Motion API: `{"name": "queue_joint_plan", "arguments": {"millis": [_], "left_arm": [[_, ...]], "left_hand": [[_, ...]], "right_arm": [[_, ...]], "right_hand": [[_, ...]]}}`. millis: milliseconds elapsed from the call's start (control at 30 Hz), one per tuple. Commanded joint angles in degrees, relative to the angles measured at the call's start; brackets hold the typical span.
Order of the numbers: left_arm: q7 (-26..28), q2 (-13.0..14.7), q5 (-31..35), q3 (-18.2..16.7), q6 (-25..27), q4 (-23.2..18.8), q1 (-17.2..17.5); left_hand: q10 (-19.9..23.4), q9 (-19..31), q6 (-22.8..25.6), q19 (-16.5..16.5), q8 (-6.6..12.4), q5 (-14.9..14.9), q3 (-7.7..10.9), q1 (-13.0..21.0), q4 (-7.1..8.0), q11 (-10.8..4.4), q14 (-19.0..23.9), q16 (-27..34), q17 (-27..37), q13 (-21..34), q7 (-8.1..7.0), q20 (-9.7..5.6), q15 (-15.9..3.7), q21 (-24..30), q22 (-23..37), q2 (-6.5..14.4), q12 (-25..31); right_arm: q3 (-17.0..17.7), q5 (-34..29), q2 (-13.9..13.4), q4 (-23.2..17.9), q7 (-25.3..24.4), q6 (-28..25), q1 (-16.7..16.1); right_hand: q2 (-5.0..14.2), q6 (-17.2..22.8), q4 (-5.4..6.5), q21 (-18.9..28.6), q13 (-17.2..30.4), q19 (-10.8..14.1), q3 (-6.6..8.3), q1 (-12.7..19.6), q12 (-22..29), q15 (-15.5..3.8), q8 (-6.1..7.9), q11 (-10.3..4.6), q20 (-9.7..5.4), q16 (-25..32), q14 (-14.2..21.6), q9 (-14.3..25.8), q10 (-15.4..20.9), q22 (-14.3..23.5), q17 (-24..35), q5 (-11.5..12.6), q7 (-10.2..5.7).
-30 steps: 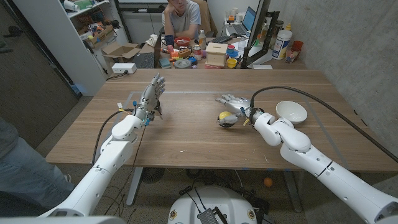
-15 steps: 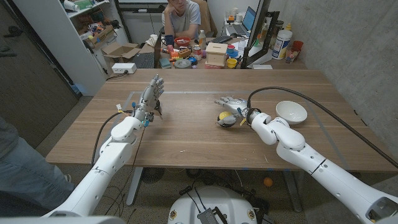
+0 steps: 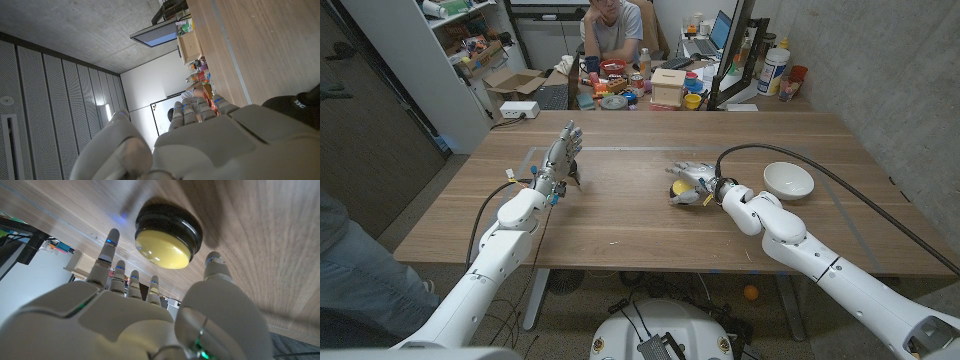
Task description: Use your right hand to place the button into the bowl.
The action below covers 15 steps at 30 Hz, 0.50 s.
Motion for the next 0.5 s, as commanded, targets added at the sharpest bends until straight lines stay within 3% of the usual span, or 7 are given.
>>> {"name": "queue_joint_plan", "arguments": {"millis": [33, 233, 367, 433, 500], "left_arm": [[0.26, 0.21, 0.23, -0.26, 0.68, -0.61, 0.52], [0.3, 0.0, 0.14, -0.36, 0.82, -0.46, 0.7], [0.11, -0.32, -0.08, -0.33, 0.69, -0.2, 0.69], [0.04, -0.49, -0.13, -0.28, 0.53, -0.05, 0.67], [0.14, -0.68, -0.16, -0.25, 0.49, 0.01, 0.7]], "left_hand": [[0.14, 0.3, 0.29, -0.19, 0.31, 0.14, -0.23, 0.08, 0.1, -0.44, -0.05, 0.24, 0.32, 0.29, -0.21, 0.34, 0.33, -0.04, 0.16, 0.47, 0.46], [0.13, 0.31, 0.37, -0.21, 0.33, 0.11, -0.27, 0.1, 0.1, -0.47, -0.01, 0.25, 0.32, 0.3, -0.23, 0.36, 0.32, -0.04, 0.16, 0.53, 0.46], [0.19, 0.31, 0.51, -0.17, 0.37, 0.09, -0.3, 0.11, 0.1, -0.4, -0.01, 0.25, 0.32, 0.3, -0.25, 0.38, 0.33, -0.02, 0.17, 0.56, 0.48], [0.14, 0.32, 0.55, -0.19, 0.37, 0.08, -0.32, 0.12, 0.1, -0.45, 0.03, 0.27, 0.33, 0.31, -0.27, 0.38, 0.3, -0.02, 0.17, 0.58, 0.46], [0.14, 0.32, 0.56, -0.2, 0.37, 0.07, -0.34, 0.12, 0.11, -0.46, 0.08, 0.29, 0.33, 0.31, -0.27, 0.41, 0.31, -0.03, 0.17, 0.6, 0.46]], "right_arm": [[-0.67, 0.06, 0.2, 1.68, 1.06, -0.18, 0.56], [-0.74, 0.49, -0.19, 1.65, 2.33, -0.36, 0.46], [-0.76, 0.6, -0.42, 1.44, 2.67, -0.45, 0.33], [-0.74, 0.65, -0.52, 1.25, 2.91, -0.49, 0.32], [-0.7, 0.51, -0.58, 1.1, 2.67, -0.56, 0.26]], "right_hand": [[-0.05, 0.99, -0.17, -0.06, 0.16, 1.54, 0.1, 0.99, 0.68, -0.36, 0.39, 0.06, -0.03, 0.52, 1.55, 0.36, 1.01, 0.07, 0.33, 0.35, -0.12], [0.59, 3.26, -0.12, 0.33, 0.26, 4.97, 0.2, 1.9, 1.38, -1.21, 0.97, -0.02, -0.19, 0.9, 4.15, 0.52, 2.83, 0.09, 0.39, 0.27, -0.22], [1.24, 4.94, -0.26, 1.68, 0.35, 12.09, 0.37, 3.5, 2.1, -2.7, 1.12, -0.15, -0.92, 1.27, 7.82, 0.78, 4.92, 0.01, 0.52, -0.14, -0.53], [2.01, 6.03, -0.55, 2.36, 0.41, 16.1, 0.91, 5.18, 2.53, -3.62, 1.33, -0.33, -2.12, 1.67, 10.31, 1.01, 6.16, -0.13, 0.68, -0.41, -0.6], [3.14, 7.17, -0.75, 2.85, 0.56, 19.78, 1.64, 7.09, 3.33, -4.97, 1.69, -0.79, -4.89, 2.32, 13.42, 1.46, 8.22, -0.2, 0.92, -1.0, -1.09]]}}
